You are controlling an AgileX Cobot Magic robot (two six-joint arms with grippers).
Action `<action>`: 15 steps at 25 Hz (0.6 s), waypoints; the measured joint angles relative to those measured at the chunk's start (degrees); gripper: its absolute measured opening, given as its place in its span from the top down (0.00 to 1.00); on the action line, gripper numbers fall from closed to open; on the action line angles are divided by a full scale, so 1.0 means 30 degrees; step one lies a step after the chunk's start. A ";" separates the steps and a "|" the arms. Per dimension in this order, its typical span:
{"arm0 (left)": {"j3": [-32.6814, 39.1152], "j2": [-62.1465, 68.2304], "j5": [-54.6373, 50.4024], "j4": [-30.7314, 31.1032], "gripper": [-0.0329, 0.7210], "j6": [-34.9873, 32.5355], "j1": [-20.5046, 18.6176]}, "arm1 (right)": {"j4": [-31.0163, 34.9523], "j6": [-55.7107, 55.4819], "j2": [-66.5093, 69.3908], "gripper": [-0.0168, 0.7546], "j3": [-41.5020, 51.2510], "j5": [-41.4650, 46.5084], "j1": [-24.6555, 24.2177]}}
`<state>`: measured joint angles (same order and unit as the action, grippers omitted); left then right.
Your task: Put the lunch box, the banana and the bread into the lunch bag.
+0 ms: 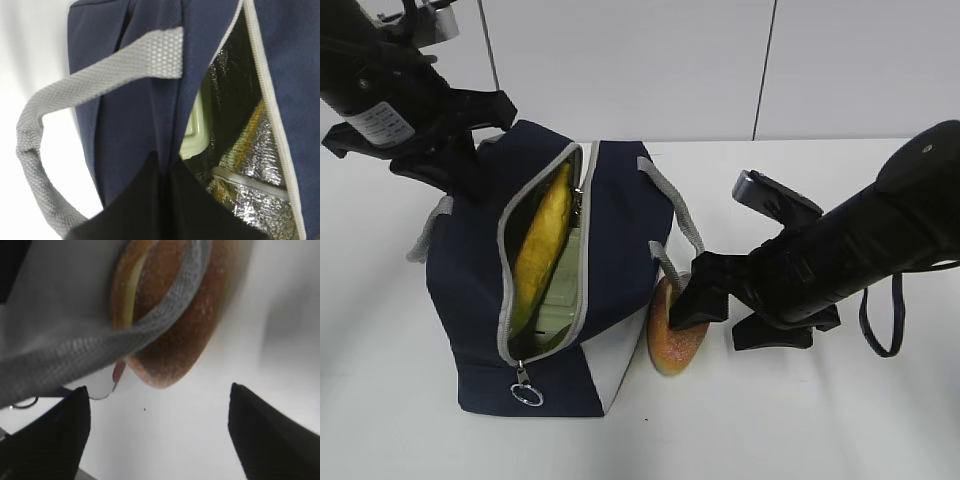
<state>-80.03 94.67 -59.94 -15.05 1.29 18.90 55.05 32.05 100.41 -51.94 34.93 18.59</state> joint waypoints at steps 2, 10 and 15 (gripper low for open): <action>0.0000 0.0000 0.0000 0.0000 0.96 0.0000 0.0000 | 0.1049 0.0510 0.0615 0.15 0.0000 -0.0675 0.0000; 0.0000 0.0000 0.0000 0.0056 0.96 0.0000 0.0000 | 0.2547 0.1761 0.3095 0.15 -0.1749 -0.1067 0.0000; 0.0000 0.0000 -0.0019 0.0093 0.96 0.0000 0.0000 | 0.2822 0.2002 0.3704 0.28 -0.2431 -0.0841 0.0000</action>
<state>-80.03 94.67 -59.99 -14.77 1.29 18.90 63.52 38.05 111.53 -59.24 32.41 18.59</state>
